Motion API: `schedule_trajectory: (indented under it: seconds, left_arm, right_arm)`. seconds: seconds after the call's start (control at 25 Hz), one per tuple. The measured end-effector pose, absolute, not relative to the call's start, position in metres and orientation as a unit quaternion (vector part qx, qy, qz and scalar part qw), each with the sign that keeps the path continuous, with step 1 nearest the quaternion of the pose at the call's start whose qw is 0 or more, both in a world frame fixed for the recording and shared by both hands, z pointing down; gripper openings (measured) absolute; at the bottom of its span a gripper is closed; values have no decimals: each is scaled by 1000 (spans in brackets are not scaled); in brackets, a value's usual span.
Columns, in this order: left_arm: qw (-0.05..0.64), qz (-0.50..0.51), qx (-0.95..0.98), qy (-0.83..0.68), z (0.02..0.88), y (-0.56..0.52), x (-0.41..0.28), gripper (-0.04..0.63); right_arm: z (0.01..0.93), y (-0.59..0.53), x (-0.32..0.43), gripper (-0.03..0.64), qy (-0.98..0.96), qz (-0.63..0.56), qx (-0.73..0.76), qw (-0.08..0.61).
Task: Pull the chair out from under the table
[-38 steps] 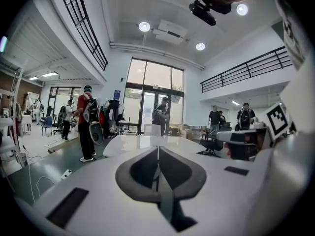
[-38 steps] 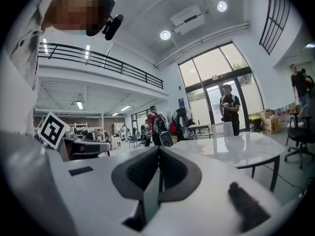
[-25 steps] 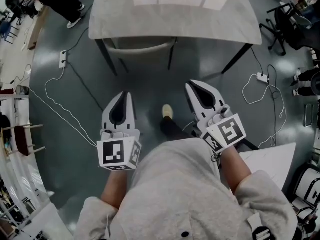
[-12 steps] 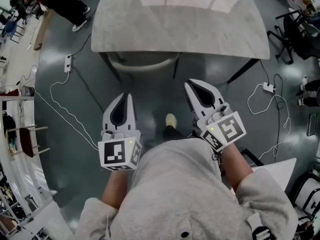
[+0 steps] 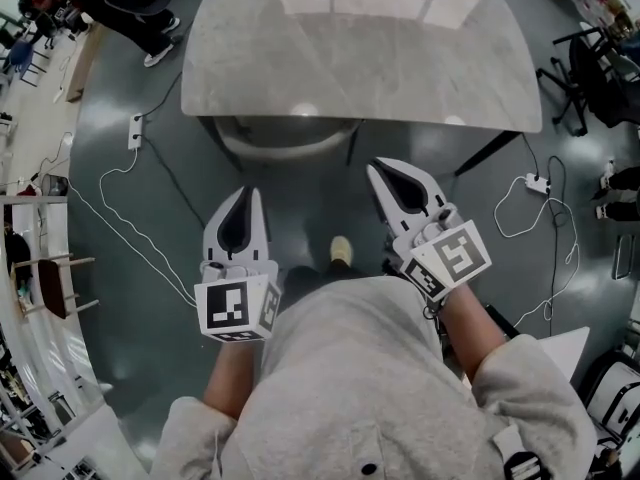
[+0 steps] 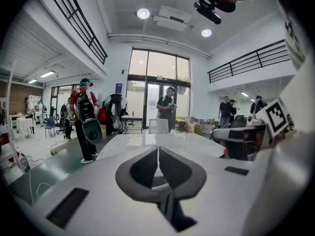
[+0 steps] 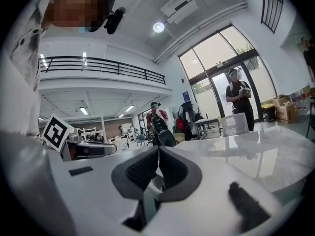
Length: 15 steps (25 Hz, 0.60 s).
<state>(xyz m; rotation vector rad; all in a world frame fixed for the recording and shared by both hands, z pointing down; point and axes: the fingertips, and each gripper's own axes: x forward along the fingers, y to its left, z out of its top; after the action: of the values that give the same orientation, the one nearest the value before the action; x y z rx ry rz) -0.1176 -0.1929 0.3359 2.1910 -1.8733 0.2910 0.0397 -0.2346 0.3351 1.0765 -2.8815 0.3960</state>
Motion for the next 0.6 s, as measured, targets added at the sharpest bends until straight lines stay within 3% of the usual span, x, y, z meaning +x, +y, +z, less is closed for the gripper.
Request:
schedule_trajectory:
  seconds: [0.6]
  left_arm:
    - [124,102,765,-623,338,-207,-159,21]
  right_arm:
    - [342,-245,6,26,-924,105,362,58]
